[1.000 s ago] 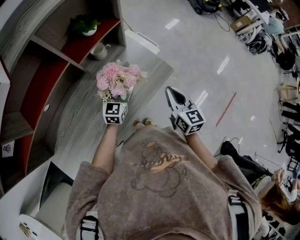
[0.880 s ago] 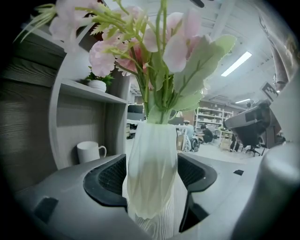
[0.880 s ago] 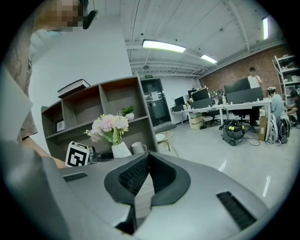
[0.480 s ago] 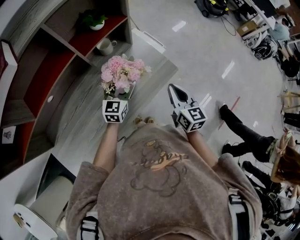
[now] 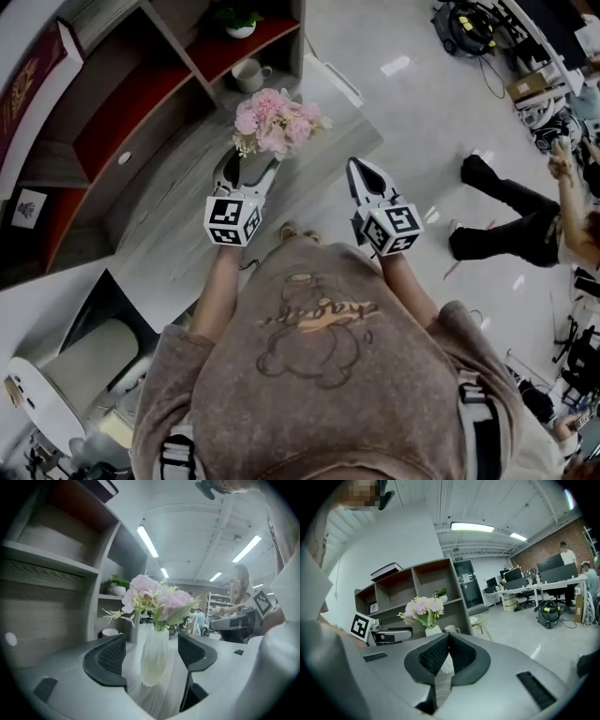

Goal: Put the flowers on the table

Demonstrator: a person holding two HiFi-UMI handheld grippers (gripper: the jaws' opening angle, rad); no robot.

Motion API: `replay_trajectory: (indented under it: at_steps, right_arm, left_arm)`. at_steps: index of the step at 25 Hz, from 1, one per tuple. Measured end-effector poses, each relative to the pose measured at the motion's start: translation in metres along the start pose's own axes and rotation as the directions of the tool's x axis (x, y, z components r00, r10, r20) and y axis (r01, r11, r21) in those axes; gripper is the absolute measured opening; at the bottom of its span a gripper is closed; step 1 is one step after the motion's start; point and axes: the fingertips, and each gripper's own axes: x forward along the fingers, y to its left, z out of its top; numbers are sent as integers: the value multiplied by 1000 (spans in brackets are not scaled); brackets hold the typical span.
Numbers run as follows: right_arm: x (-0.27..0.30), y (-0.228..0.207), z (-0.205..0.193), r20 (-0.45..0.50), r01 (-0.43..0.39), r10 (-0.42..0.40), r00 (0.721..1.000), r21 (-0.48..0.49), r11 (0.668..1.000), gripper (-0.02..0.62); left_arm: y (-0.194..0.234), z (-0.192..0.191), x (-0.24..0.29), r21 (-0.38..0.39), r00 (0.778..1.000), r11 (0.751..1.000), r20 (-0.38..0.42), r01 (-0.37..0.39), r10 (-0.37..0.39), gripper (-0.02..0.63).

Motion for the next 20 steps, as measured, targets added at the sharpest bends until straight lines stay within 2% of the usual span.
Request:
replay_trajectory:
  at_steps: [8, 15, 17, 20]
  right_arm:
    - [7, 20, 5, 7, -71, 71, 997, -25, 997, -6]
    - [13, 32, 9, 14, -103, 105, 994, -72, 992, -6]
    - [13, 32, 10, 17, -99, 100, 995, -81, 992, -6]
    - [12, 30, 11, 20, -87, 89, 996, -87, 992, -6]
  left_arm:
    - [-2, 17, -48, -27, 997, 997, 42, -69, 70, 339]
    - [0, 30, -78, -103, 987, 987, 96, -123, 133, 334]
    - [4, 33, -82, -100, 983, 985, 110, -137, 148, 290]
    - [10, 37, -86, -99, 977, 983, 130, -156, 169, 173]
